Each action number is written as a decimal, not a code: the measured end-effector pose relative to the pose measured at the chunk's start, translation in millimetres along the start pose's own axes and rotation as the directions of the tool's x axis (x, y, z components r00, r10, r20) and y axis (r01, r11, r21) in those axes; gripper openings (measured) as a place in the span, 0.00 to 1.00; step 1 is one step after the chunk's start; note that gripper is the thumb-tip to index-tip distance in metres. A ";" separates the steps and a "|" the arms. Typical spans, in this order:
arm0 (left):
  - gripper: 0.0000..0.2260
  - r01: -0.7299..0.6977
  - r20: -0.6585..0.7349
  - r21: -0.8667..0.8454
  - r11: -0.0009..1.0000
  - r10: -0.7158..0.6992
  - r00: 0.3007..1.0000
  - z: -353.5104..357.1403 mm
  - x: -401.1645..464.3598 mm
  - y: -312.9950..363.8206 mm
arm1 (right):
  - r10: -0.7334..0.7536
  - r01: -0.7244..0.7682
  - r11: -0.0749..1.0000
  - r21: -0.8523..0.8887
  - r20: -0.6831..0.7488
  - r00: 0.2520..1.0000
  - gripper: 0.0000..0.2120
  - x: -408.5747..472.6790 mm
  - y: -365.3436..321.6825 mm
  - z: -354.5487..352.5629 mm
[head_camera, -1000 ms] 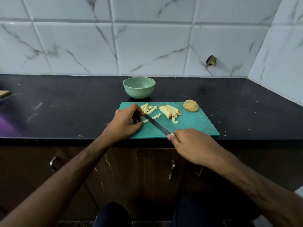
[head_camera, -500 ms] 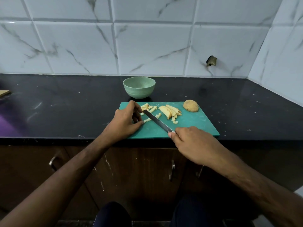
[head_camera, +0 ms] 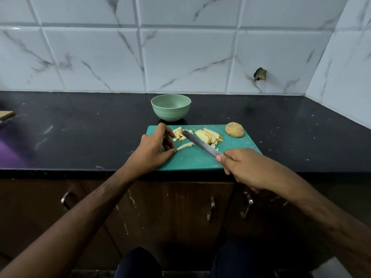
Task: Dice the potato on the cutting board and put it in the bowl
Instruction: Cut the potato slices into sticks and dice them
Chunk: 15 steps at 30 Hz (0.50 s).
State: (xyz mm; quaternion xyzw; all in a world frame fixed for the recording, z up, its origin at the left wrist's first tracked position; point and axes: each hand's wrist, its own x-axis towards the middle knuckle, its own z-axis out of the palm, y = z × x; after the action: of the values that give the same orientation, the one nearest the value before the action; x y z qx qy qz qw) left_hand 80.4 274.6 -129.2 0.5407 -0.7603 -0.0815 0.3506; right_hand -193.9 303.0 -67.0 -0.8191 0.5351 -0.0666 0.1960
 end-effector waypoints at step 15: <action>0.10 -0.311 0.134 0.506 0.805 0.282 0.950 -1.5 11.6 5.1 | 0.075 0.169 0.659 0.733 -0.287 0.955 0.21 71.9 61.2 -3.9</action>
State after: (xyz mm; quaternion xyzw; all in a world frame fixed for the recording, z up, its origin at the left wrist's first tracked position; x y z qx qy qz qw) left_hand 75.4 266.8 -120.4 0.4875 -0.8375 0.1692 0.1795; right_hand -217.1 215.7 -94.7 -0.6592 0.4611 -0.4067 0.4329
